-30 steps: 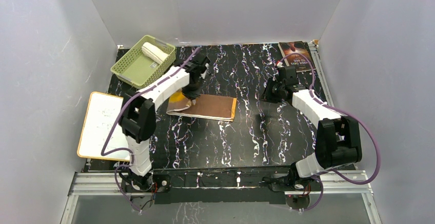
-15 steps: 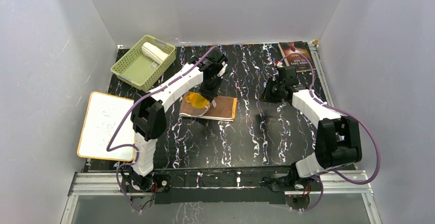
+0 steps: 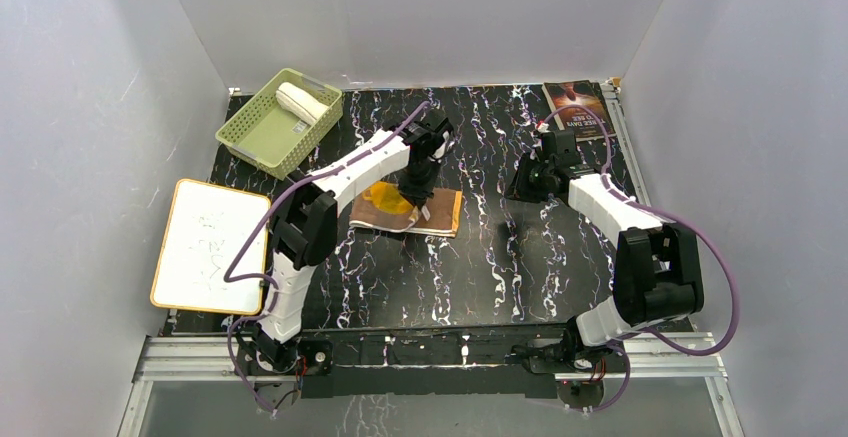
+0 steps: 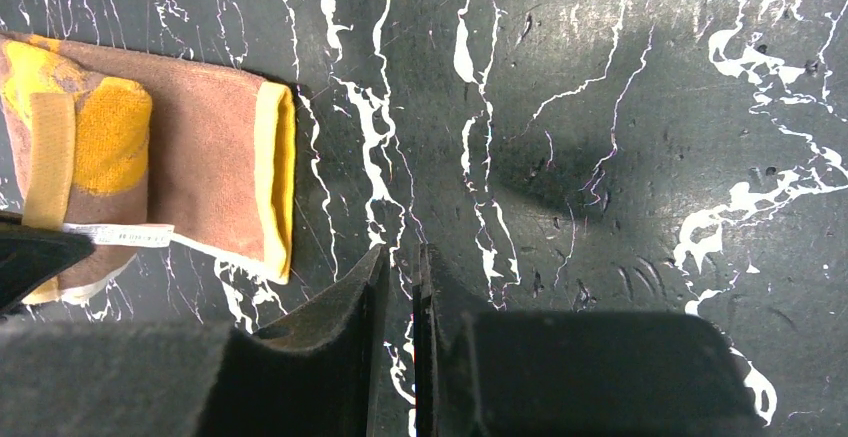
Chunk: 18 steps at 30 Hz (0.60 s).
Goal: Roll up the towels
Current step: Fold the towel at the center of the board.
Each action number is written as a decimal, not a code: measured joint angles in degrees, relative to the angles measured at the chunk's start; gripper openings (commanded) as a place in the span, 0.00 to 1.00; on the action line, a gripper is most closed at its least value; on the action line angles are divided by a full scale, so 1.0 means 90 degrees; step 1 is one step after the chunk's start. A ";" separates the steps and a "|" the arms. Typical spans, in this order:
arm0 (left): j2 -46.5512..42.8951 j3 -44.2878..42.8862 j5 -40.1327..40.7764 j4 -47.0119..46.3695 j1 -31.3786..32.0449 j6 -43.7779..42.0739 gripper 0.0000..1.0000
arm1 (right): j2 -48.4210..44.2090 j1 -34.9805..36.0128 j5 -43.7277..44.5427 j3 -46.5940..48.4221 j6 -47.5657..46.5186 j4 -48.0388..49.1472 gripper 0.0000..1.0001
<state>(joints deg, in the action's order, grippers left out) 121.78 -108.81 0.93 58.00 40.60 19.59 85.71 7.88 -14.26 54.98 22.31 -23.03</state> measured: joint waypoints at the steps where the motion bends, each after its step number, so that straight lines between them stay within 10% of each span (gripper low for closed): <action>1: 0.0039 0.0007 0.0000 -0.0049 0.0017 0.0068 0.00 | 0.0007 0.0000 -0.0005 0.0000 -0.0002 0.0000 0.14; 18: 0.0058 0.0019 -0.0418 -0.0806 0.0109 0.0665 0.00 | 0.0223 0.0000 -0.0078 -0.0002 -0.0119 0.0002 0.14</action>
<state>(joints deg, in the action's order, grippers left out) 122.30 -108.64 -2.83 50.74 41.58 25.58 87.72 7.88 -14.96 54.96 21.23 -23.00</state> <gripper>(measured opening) 0.023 0.140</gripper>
